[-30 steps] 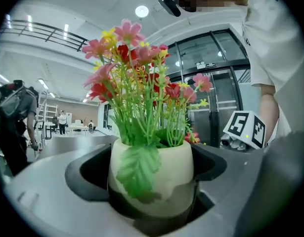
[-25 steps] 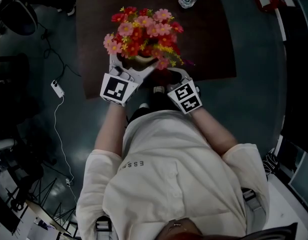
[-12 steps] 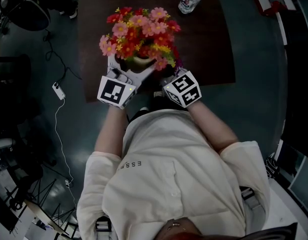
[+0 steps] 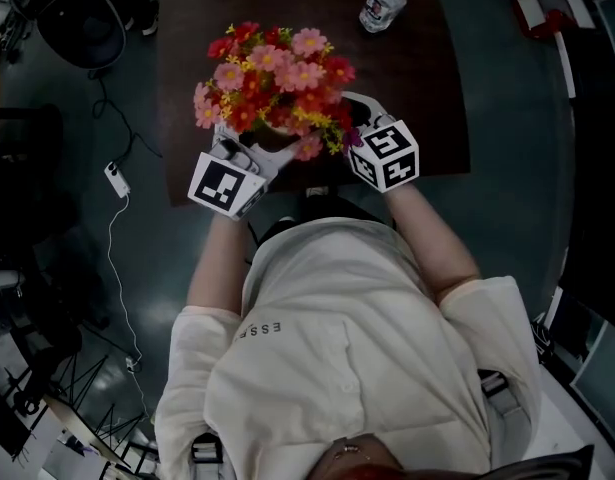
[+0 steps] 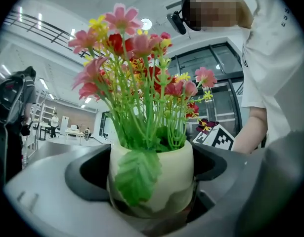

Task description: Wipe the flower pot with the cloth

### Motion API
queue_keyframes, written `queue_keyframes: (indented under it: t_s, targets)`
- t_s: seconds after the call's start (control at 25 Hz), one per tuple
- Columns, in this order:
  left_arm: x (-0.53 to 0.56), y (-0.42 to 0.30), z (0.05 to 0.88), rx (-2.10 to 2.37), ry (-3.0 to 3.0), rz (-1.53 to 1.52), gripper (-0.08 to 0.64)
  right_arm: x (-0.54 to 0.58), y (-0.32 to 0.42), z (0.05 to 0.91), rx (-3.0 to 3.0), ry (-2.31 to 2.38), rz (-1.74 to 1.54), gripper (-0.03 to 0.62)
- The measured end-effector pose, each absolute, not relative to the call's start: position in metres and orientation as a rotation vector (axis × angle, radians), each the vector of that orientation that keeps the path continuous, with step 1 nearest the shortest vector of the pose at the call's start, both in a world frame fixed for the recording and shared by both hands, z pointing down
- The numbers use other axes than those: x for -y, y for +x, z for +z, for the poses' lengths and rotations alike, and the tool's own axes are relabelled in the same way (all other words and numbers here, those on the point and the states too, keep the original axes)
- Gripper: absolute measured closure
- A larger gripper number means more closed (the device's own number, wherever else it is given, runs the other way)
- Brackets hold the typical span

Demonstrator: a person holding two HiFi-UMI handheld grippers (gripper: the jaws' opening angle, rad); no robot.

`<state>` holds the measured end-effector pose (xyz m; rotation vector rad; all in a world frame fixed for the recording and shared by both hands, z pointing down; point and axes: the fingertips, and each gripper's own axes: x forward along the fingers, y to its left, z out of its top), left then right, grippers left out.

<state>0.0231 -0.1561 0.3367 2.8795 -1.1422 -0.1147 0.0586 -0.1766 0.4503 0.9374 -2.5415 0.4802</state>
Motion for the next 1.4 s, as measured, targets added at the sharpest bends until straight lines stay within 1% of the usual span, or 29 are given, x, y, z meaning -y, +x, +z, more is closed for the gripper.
queue_keyframes:
  t_s: [0.28,0.48,0.64,0.76,0.92,1.16,1.4]
  targets:
    - [0.152,0.019,0.331,1.073,2.896,-0.137,0.041,0.209,0.083,0.446,2.512,1.101,0.471,0.543]
    - [0.152,0.016,0.332,1.084,2.879,-0.187,0.041,0.192,0.084,0.467,2.454,1.090,0.496,0.543]
    - [0.160,0.021,0.325,1.088,2.862,-0.211,0.041,0.150,0.051,0.491,2.443,0.858,0.436,0.543]
    - [0.160,0.025,0.323,1.074,2.862,-0.215,0.041,0.118,0.010,0.486,2.498,0.668,0.333,0.543]
    - [0.148,0.020,0.327,1.048,2.862,-0.219,0.041,0.117,-0.011,0.468,2.555,0.690,0.294,0.543]
    - [0.154,0.025,0.331,1.022,2.854,-0.217,0.041,0.154,0.024,0.463,2.553,0.813,0.380,0.543]
    - [0.153,0.036,0.343,0.900,2.870,-0.179,0.041,0.191,0.065,0.466,2.524,0.949,0.425,0.543]
